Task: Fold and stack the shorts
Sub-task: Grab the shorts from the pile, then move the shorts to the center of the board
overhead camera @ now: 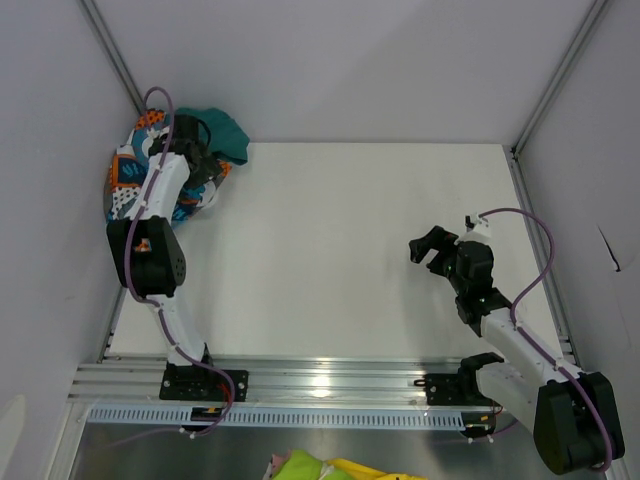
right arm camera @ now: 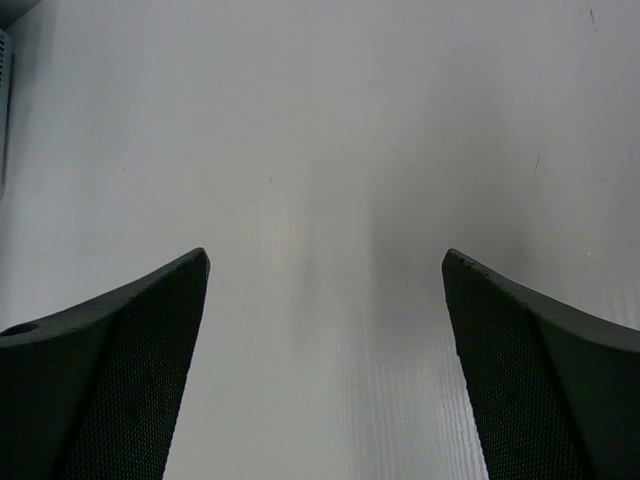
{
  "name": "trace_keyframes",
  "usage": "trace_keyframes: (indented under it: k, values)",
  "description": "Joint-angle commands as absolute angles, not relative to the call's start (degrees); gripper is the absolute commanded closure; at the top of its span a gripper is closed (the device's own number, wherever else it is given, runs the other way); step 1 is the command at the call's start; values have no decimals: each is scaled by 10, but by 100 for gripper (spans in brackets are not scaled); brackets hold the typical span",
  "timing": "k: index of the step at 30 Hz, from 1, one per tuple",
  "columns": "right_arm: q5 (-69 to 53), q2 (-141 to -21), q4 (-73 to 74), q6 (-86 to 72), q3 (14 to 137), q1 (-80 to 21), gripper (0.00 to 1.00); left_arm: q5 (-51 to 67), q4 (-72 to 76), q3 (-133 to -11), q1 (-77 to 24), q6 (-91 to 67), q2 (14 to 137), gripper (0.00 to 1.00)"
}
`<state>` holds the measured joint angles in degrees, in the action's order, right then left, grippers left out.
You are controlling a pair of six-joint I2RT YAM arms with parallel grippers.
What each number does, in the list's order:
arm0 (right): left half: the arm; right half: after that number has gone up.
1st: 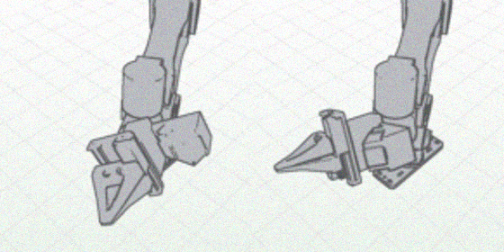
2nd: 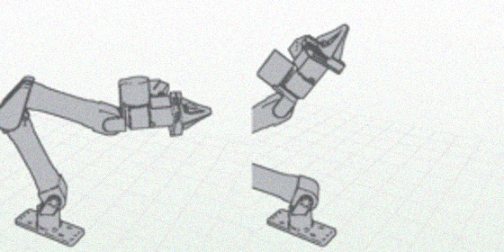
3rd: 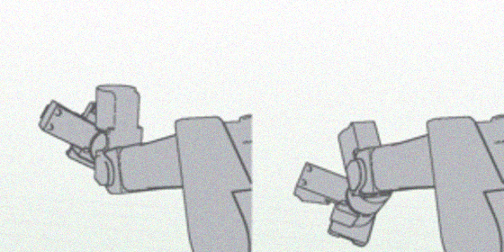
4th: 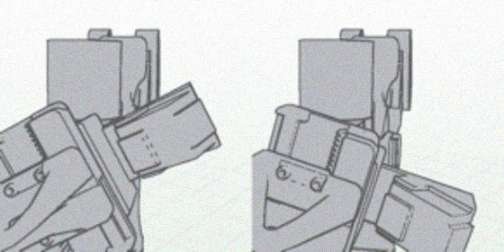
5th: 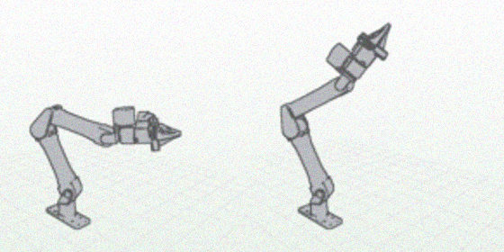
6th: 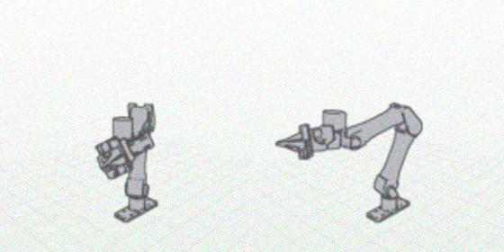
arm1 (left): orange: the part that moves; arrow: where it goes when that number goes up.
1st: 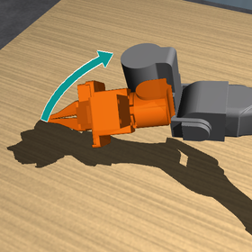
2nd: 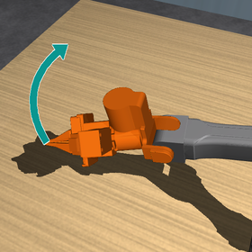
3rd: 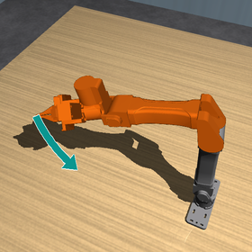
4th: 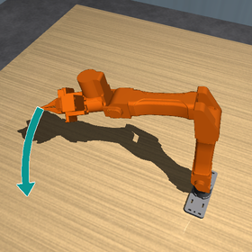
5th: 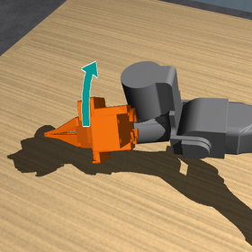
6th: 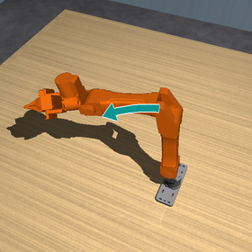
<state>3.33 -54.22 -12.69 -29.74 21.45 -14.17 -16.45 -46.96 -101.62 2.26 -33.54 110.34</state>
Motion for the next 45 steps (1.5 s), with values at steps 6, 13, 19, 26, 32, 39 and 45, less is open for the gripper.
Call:
trace_keyframes:
  k: [6, 13, 19, 26, 32, 39, 45]
  values:
    - [25, -541, -156, -283, 232, -144, 1, -142, -485, -1053, 62, -331, 1160, 29]
    - [26, -544, -156, -283, 232, -145, 1, -142, -469, -1047, 68, -324, 1131, 100]
    - [26, -548, -156, -284, 234, -145, 1, -161, -468, -1050, 63, -326, 1025, 100]
    - [31, -555, -149, -285, 240, -145, 0, -78, -459, -1017, 43, -310, 799, 100]
    - [30, -551, -153, -285, 238, -146, 1, -44, -408, -861, -124, -295, 571, 100]
    - [28, -554, -153, -286, 239, -146, 1, 89, -407, -846, -138, -334, 429, 100]
    - [28, -557, -155, -286, 241, -146, 1, 195, -347, -819, -138, -370, 429, 100]
